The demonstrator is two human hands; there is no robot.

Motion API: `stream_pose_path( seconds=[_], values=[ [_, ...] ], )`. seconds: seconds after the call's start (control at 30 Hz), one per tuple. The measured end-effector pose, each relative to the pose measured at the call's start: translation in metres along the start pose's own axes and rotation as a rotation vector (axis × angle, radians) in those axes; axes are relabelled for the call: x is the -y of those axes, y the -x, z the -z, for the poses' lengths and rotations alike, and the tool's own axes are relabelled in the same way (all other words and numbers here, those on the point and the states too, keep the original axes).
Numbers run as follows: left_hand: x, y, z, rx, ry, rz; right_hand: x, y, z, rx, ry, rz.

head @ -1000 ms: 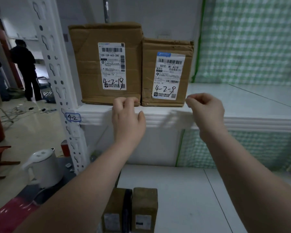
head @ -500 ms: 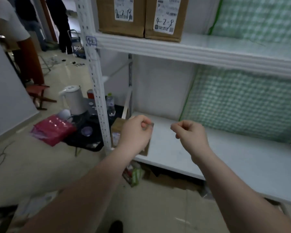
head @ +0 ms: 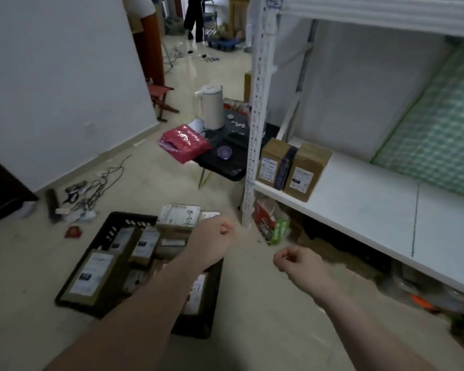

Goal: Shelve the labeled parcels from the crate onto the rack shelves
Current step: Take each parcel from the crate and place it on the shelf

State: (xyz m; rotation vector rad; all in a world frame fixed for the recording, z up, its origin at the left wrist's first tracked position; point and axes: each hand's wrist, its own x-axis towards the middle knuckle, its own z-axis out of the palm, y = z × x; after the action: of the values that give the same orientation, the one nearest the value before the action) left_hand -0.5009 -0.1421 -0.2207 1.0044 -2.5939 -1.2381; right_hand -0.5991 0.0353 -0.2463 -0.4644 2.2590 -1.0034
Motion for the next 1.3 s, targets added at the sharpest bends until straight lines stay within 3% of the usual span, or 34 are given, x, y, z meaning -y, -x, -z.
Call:
stream_pose_path(
  seconds=[0.2, 0.5, 0.8, 1.3],
  values=[
    [0.121, 0.05, 0.072, 0.161, 0.038, 0.189, 0.006, 0.011, -0.106, 0.074, 0.12, -0.099],
    [0.26, 0.095, 0.171, 0.149, 0.003, 0.393, 0.053, 0.04, -0.279, 0.182, 0.059, -0.15],
    [0.3, 0.066, 0.156, 0.157, 0.041, 0.365, 0.037, 0.012, -0.294, 0.119, 0.184, -0.278],
    [0.37, -0.004, 0.132, 0.249, -0.004, 0.571, 0.023, -0.072, -0.364, 0.109, 0.275, -0.518]
  ],
)
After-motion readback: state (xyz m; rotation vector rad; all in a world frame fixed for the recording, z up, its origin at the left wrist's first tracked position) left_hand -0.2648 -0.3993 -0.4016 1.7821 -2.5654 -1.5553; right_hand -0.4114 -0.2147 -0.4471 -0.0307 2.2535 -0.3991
